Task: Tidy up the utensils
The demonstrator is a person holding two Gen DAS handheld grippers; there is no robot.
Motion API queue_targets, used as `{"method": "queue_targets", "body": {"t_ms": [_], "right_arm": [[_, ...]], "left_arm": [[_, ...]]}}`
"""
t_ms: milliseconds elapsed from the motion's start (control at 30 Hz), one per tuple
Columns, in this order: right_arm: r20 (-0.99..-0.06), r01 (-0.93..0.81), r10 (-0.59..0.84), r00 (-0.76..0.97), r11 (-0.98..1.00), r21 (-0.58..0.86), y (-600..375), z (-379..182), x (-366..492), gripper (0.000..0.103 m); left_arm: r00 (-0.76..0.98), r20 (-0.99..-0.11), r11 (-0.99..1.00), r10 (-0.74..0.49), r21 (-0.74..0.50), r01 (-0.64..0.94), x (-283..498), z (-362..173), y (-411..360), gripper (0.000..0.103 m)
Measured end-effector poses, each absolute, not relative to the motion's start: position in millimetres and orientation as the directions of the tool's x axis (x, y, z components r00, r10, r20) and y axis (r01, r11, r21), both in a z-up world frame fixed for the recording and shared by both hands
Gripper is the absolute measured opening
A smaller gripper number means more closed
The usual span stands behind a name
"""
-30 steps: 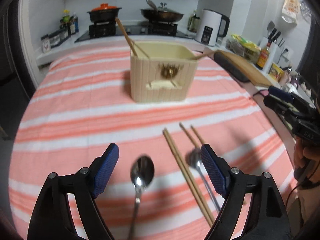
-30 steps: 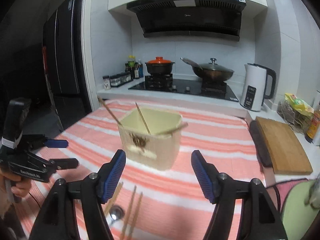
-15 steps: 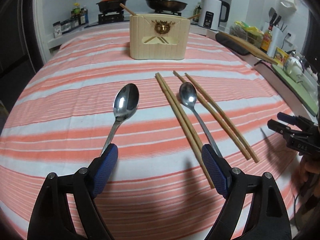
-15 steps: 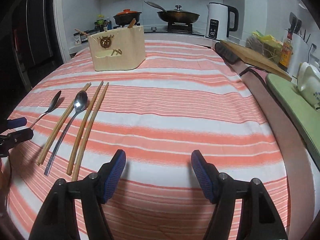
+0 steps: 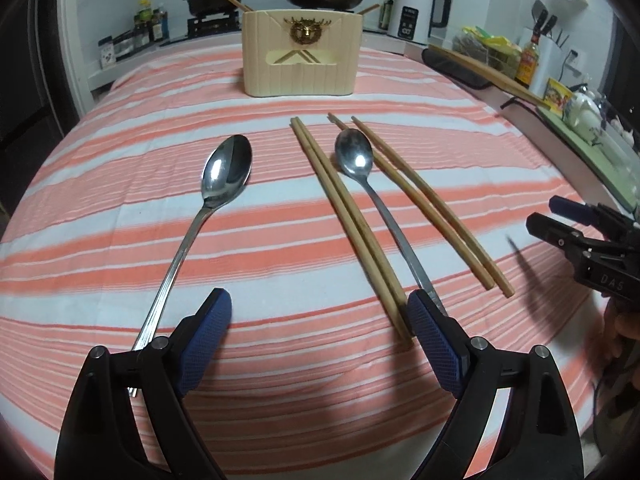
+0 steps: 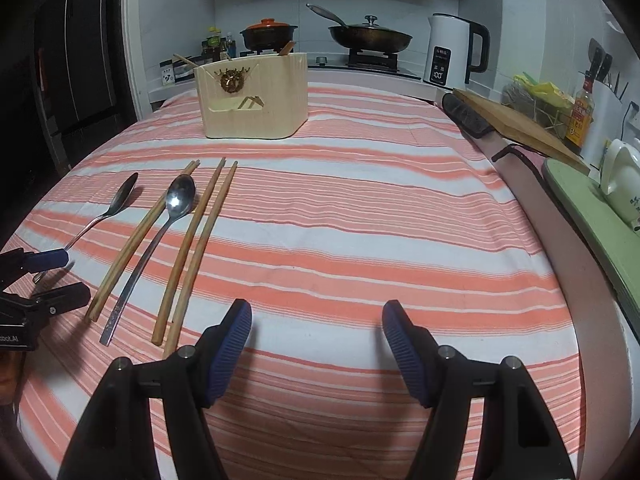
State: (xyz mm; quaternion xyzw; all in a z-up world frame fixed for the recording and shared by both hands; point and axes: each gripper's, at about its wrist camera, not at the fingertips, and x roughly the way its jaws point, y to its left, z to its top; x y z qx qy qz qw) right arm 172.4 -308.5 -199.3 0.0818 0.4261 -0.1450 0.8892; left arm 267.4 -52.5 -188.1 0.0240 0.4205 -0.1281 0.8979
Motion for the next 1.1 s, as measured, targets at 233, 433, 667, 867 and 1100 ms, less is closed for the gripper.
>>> {"method": "queue_targets", "body": {"t_ms": [233, 433, 667, 867, 1100], "right_arm": [[-0.78, 0.305, -0.159, 0.606, 0.952, 0.043, -299.7, -197.8, 169.2, 0.069], [-0.778, 0.209, -0.07, 0.624, 0.975, 0.08, -283.3, -196.3, 168.9, 0.069], [-0.814, 0.035, 0.074, 0.576, 0.993, 0.115, -251.0, -201.0, 173.8, 0.061], [-0.845, 0.01, 0.036, 0.534, 0.999, 0.049, -240.1, -211.0, 188.2, 0.025], [-0.84, 0.14, -0.03, 0.542, 0.989, 0.055, -261.5, -209.9, 184.0, 0.007]], "left_arm": [[0.597, -0.781, 0.975, -0.182, -0.063, 0.215, 273.7, -193.7, -49.1, 0.091], [0.594, -0.788, 0.977, -0.16, -0.041, 0.209, 274.6, -194.9, -52.1, 0.091], [0.599, -0.785, 0.967, -0.16, -0.003, 0.255, 270.3, -193.5, -62.7, 0.074], [0.593, -0.784, 0.958, -0.185, -0.011, 0.285, 270.1, -191.1, -70.0, 0.046], [0.593, -0.783, 0.954, -0.189, -0.002, 0.301, 269.5, -189.4, -69.2, 0.008]]}}
